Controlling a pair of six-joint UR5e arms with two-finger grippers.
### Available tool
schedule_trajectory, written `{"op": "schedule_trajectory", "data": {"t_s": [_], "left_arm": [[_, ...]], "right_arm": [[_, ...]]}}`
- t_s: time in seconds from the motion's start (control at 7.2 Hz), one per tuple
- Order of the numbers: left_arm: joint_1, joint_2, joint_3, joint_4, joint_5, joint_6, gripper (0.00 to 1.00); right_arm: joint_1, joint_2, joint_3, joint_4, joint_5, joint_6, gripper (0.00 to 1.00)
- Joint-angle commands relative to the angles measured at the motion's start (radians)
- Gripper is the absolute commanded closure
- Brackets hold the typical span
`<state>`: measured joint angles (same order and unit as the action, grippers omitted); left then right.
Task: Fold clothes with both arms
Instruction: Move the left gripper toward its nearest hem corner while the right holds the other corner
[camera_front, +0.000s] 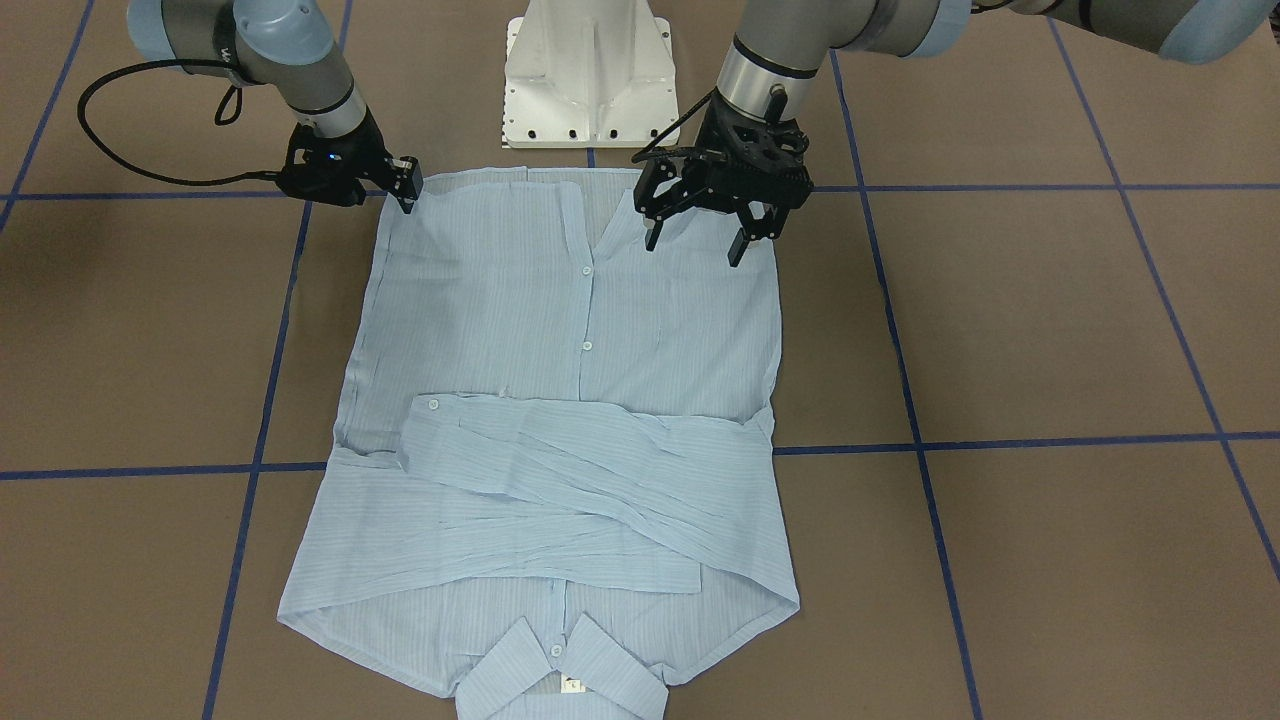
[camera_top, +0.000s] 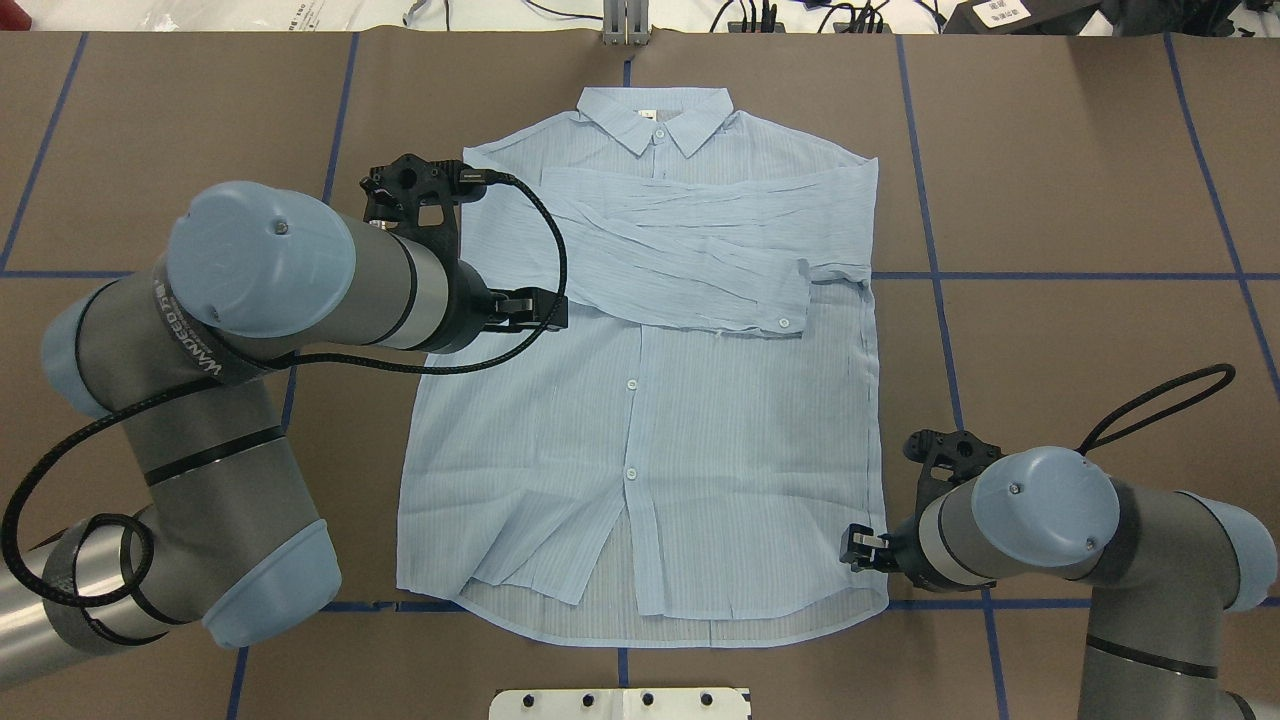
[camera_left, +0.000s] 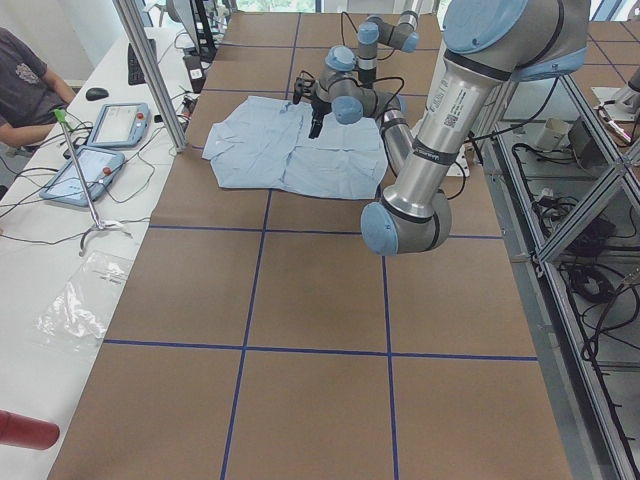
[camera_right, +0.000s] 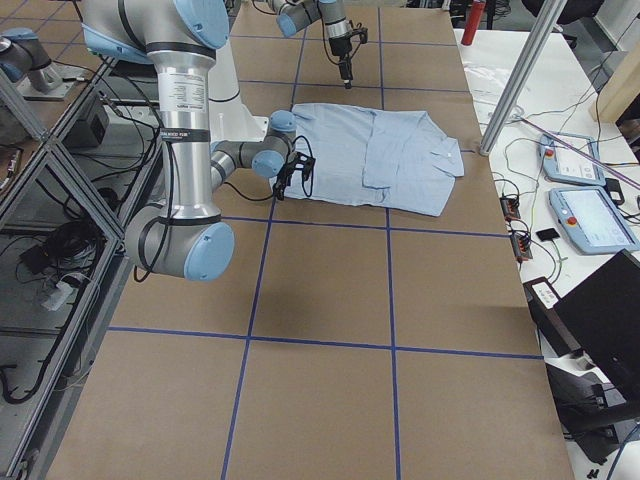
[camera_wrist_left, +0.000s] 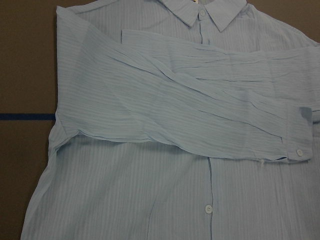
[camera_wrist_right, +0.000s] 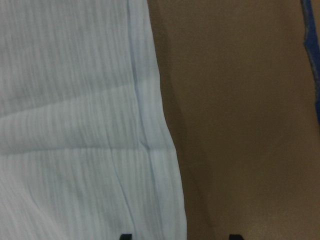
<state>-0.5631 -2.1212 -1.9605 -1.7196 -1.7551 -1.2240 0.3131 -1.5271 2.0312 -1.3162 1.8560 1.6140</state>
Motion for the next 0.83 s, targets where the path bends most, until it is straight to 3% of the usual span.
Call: {"op": "schedule_trajectory", "data": {"t_s": [0.0, 0.69], "left_arm": [[0.002, 0.000, 0.000, 0.000, 0.002, 0.000, 0.00], [0.000, -0.002, 0.000, 0.000, 0.002, -0.002, 0.00]], "right_arm": [[-0.009, -0.001, -0.006, 0.002, 0.002, 0.030, 0.47], [-0.034, -0.002, 0.000, 0.002, 0.000, 0.030, 0.49]]}}
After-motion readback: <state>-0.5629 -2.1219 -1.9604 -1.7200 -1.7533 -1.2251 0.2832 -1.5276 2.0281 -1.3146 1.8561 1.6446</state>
